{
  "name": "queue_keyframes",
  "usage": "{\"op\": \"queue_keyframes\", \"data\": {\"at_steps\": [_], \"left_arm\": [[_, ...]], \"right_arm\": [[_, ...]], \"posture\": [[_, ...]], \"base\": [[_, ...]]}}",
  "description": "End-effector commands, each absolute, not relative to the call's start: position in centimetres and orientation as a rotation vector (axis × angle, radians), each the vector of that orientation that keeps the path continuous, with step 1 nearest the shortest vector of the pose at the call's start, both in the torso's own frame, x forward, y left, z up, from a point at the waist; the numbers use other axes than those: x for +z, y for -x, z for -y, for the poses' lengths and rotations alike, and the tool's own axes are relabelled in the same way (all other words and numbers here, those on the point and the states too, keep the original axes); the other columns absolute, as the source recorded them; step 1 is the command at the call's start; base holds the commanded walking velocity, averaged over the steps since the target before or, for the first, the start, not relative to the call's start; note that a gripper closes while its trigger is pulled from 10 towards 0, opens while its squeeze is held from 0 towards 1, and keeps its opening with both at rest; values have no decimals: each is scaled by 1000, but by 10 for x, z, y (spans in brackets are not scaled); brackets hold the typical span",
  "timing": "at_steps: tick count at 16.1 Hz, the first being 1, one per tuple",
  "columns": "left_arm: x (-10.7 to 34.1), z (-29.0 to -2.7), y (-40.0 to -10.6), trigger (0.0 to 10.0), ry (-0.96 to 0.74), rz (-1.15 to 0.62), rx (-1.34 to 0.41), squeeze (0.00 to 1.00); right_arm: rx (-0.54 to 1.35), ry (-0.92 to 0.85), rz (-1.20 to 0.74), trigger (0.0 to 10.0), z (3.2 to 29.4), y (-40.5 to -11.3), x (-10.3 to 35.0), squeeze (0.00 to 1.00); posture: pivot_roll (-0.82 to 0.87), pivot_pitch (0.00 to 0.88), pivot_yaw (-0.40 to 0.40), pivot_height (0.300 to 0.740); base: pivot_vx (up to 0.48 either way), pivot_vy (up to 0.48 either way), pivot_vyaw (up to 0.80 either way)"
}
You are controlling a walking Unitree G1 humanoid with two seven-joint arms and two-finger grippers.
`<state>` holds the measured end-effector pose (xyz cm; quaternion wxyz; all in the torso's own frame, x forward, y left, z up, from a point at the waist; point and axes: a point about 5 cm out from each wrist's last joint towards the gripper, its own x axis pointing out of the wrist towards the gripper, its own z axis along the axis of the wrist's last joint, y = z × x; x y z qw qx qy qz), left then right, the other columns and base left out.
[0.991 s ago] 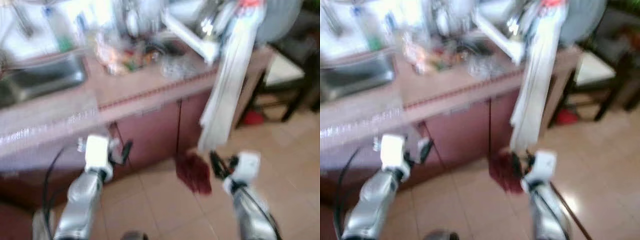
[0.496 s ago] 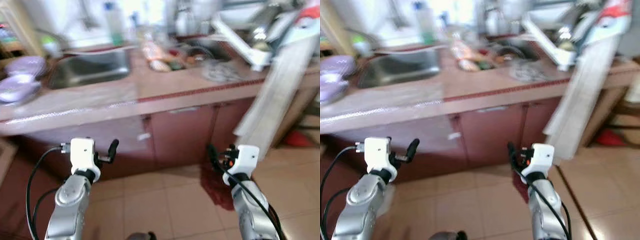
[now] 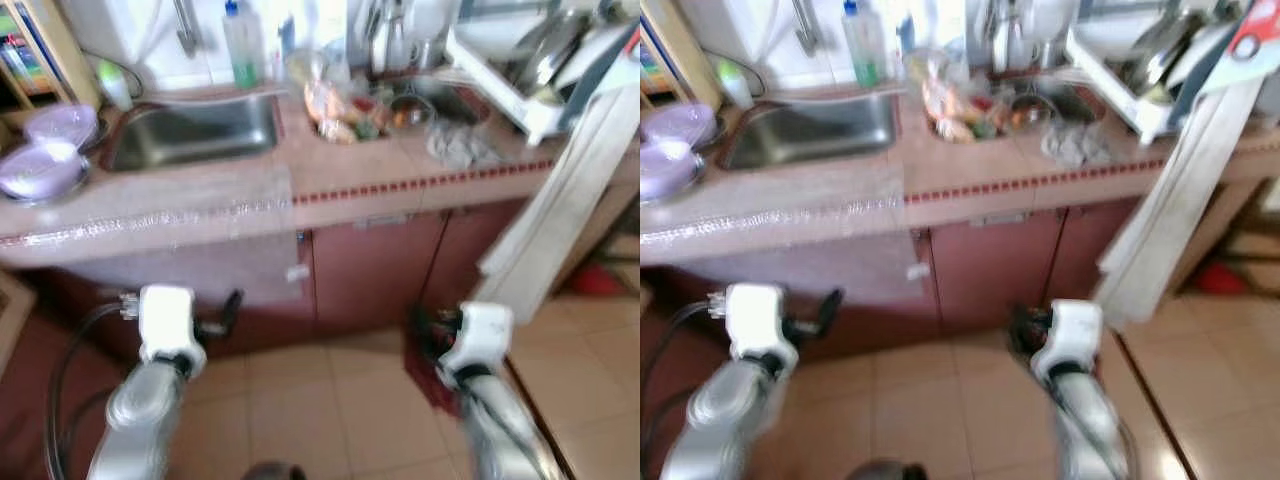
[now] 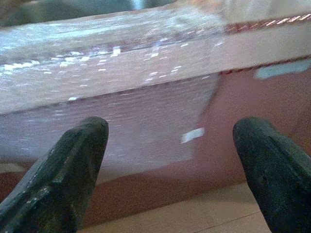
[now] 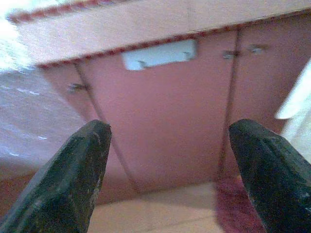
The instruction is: Kitchen organization
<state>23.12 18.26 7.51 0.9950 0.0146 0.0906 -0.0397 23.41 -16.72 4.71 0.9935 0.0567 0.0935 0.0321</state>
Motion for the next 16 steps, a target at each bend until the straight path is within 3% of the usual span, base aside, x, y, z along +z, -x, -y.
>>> {"op": "queue_keyframes", "data": {"at_steps": [1, 10, 13, 16], "left_arm": [[78, -187, -231, 10000, -52, -168, -50, 0], [86, -170, -254, 10000, -40, -116, -95, 0], [91, -169, -260, 10000, -70, -94, -83, 0], [94, -166, -261, 10000, -50, -71, -108, 0]], "right_arm": [[70, -128, -177, 10000, 169, -234, 51, 0], [114, -84, -82, 10000, 167, -262, 69, 0], [113, -91, -86, 10000, 167, -265, 67, 0], [123, -89, -76, 10000, 163, -266, 68, 0]], "posture": [[9, 0, 74, 740], [-12, 0, 90, 740], [-12, 0, 84, 740], [-6, 0, 80, 740]], "base": [[0, 476, 0], [0, 480, 0], [0, 0, 0], [0, 0, 660]]}}
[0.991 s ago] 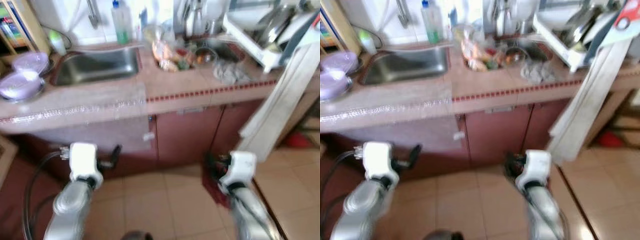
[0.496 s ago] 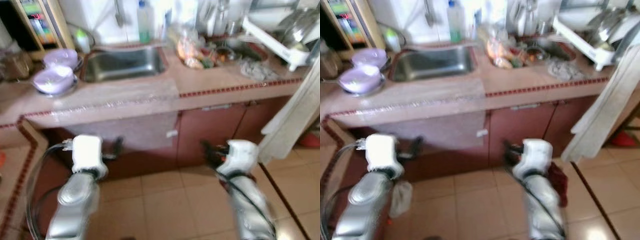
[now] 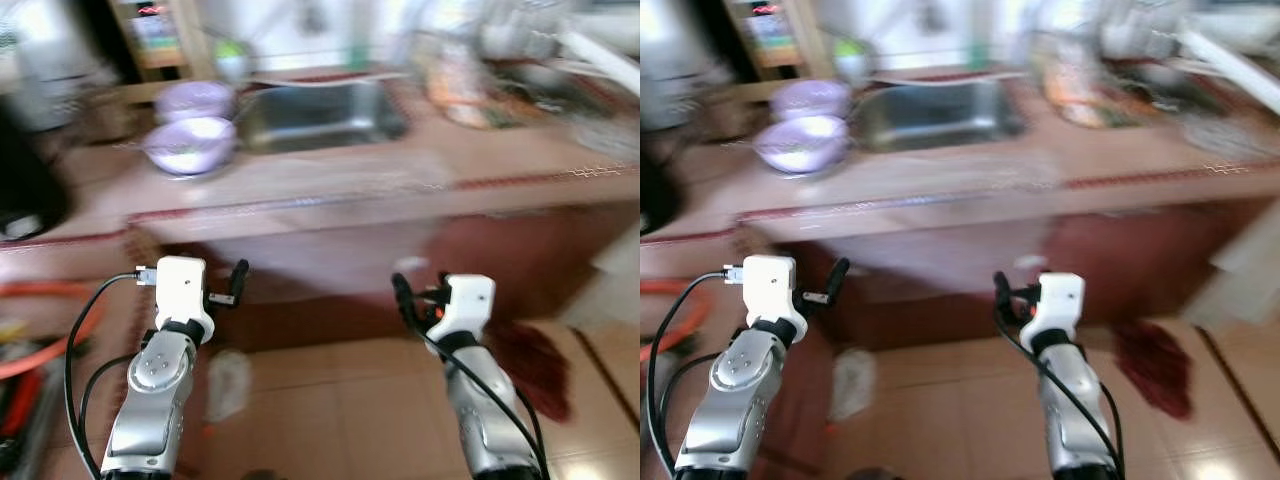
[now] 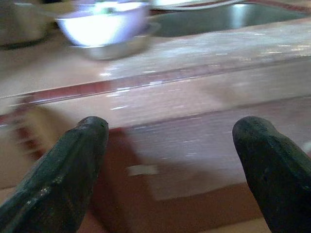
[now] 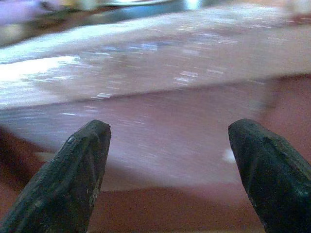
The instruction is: Kitchen organization
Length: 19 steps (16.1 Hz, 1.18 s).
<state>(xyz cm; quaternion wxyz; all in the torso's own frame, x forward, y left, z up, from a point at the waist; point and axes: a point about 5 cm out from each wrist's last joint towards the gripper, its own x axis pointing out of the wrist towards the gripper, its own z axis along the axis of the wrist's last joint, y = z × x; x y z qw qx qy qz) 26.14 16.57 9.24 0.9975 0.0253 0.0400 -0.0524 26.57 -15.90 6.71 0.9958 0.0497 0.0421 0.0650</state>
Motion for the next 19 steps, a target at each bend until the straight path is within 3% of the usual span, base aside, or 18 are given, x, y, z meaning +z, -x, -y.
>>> {"op": "queue_keyframes", "data": {"at_steps": [1, 4, 8, 13, 19], "left_arm": [[95, -167, -261, 10000, -65, -52, -97, 0], [96, -167, -262, 10000, -83, -45, -84, 0], [103, -159, -263, 10000, -62, -10, -143, 0], [125, -146, -271, 10000, -33, 69, -202, 0], [126, -139, -272, 10000, -35, 82, -237, 0]], "right_arm": [[125, -89, -71, 10000, 163, -267, 70, 0], [140, -86, -59, 10000, 161, -270, 72, 0], [134, -85, -9, 10000, 159, -273, 82, 0], [114, 41, 126, 10000, 159, -278, 110, 0], [112, 36, 121, 10000, 162, -280, 110, 0]], "posture": [[-6, 0, 80, 740], [-6, 0, 80, 740], [-3, 0, 74, 740], [-17, 0, 81, 740], [-22, 0, 74, 740]], "base": [[0, 0, 800], [0, 0, 800], [0, 0, 0], [293, 0, 0], [421, 0, 0]]}}
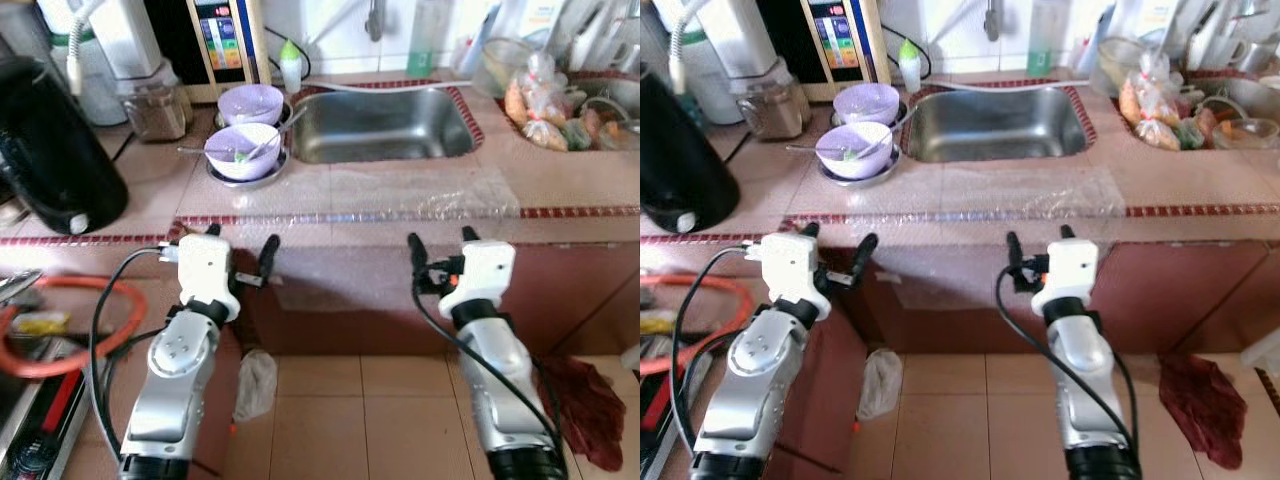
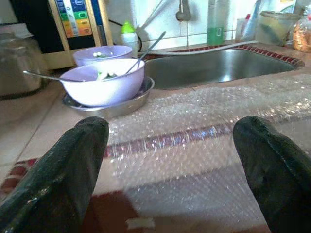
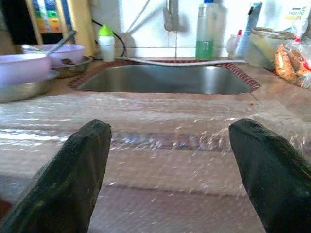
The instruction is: Kitchen organization
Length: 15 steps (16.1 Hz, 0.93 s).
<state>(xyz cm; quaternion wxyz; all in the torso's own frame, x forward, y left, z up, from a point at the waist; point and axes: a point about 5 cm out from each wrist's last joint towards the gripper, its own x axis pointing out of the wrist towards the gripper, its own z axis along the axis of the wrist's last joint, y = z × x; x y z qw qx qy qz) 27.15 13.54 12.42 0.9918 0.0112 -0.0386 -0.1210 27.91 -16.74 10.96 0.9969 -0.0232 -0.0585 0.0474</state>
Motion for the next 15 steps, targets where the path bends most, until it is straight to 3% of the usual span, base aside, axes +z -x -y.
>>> {"op": "queue_keyframes", "data": {"at_steps": [1, 7, 11, 15], "left_arm": [[126, -139, -273, 10000, -33, 83, -237, 0], [127, -139, -270, 10000, -20, 93, -203, 0], [119, -147, -253, 10000, -5, 68, -106, 0], [116, -152, -248, 10000, -20, 58, -60, 0]], "right_arm": [[114, 42, 114, 10000, 163, -279, 109, 0], [150, 75, 107, 10000, 158, -280, 108, 0], [290, 72, 79, 10000, 134, -286, 105, 0], [327, 80, 85, 10000, 126, -293, 107, 0]], "posture": [[-22, 0, 74, 740], [11, 0, 24, 740], [96, 0, -82, 740], [112, 0, -81, 740]], "base": [[458, 0, 0], [417, -124, 0], [0, 0, 0], [0, 0, 0]]}}
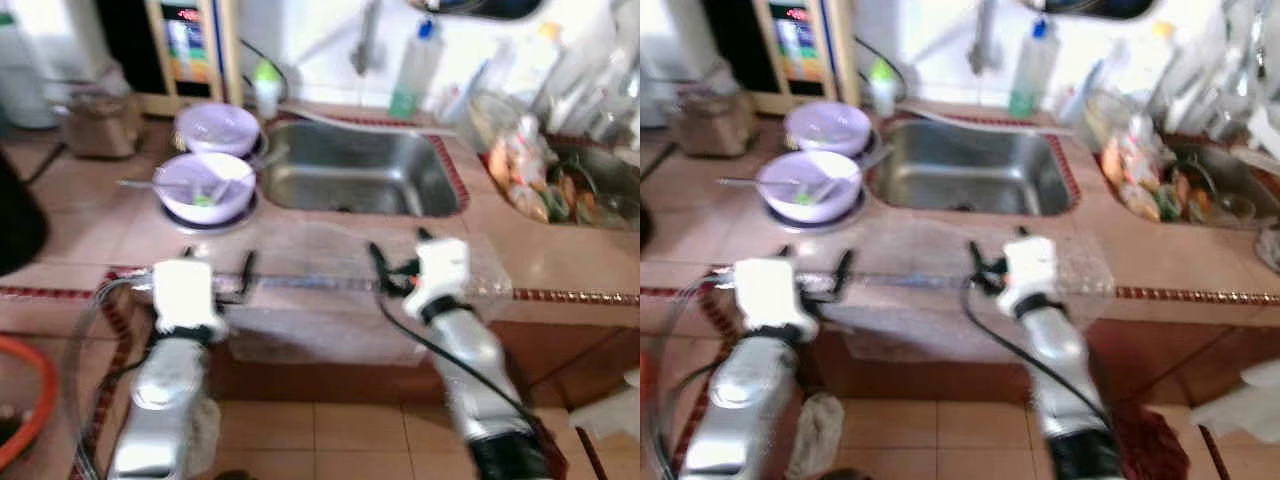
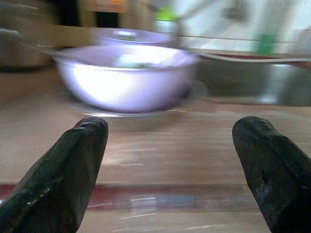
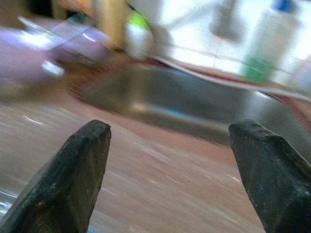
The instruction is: Kitchen organization
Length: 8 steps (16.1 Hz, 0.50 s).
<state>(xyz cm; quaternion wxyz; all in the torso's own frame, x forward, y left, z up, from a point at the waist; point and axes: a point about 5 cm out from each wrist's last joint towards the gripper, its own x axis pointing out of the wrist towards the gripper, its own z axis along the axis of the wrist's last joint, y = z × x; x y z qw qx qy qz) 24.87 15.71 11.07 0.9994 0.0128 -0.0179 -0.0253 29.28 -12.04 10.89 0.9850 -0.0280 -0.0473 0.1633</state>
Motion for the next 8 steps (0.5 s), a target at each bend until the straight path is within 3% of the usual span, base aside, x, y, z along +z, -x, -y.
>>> {"op": "queue_keyframes", "data": {"at_steps": [1, 6, 8], "left_arm": [[117, -152, -250, 10000, -21, 58, -64, 0], [124, -141, -266, 10000, -54, 75, -182, 0], [128, -136, -272, 10000, -46, 78, -209, 0]], "right_arm": [[309, 72, 83, 10000, 127, -293, 106, 0], [185, 40, 85, 10000, 138, -281, 99, 0], [159, 49, 89, 10000, 144, -279, 98, 0]], "posture": [[103, 0, -59, 740], [27, 0, 40, 740], [-4, 0, 69, 740]], "base": [[0, 0, 0], [0, 0, 0], [0, -293, 0]]}}
